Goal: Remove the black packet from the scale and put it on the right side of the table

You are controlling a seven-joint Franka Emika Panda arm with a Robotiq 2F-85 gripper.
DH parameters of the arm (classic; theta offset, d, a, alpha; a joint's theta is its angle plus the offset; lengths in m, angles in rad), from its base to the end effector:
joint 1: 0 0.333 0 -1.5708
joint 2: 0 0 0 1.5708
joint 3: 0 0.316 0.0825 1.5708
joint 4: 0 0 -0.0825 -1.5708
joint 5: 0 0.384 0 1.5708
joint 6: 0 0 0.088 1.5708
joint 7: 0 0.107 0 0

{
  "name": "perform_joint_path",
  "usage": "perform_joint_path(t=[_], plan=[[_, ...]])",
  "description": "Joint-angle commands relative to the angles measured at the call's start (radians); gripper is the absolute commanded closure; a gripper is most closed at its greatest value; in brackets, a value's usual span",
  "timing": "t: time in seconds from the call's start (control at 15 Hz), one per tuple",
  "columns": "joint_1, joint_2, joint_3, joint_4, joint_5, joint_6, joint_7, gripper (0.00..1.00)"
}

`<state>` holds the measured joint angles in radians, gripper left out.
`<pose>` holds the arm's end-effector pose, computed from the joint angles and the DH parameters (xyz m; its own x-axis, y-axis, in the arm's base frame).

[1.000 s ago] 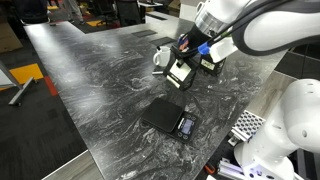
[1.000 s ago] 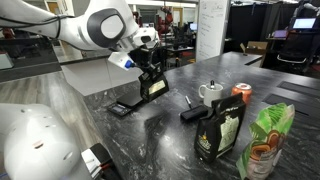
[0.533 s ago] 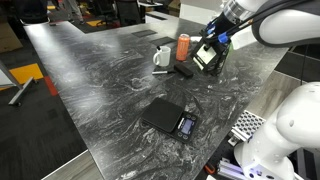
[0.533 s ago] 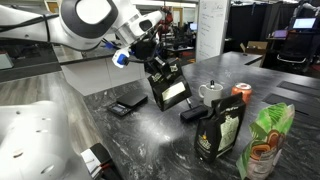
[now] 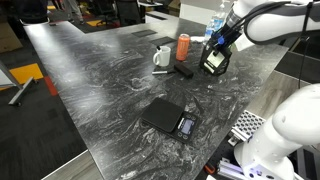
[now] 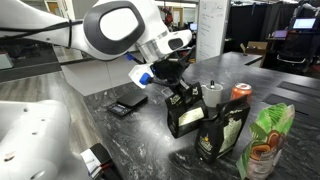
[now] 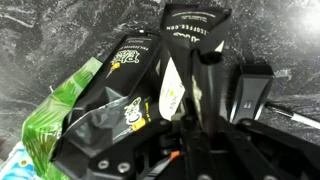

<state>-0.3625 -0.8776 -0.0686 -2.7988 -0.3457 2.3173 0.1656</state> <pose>0.2899 -0.1401 0.4794 0.8615 -0.3153 0.3980 -0.4186 -0.8847 0.2053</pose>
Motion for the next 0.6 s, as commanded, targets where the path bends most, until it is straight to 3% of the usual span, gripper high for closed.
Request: perform_joint_path(t=[0.0, 0.2, 0.53], plan=[[0.005, 0.132, -0.095, 0.002, -0.003, 0.124, -0.101, 0.99], [0.005, 0.203, -0.125, 0.010, -0.006, 0.214, -0.170, 0.99], [0.067, 0.290, -0.144, 0.038, 0.017, 0.316, -0.308, 0.99]])
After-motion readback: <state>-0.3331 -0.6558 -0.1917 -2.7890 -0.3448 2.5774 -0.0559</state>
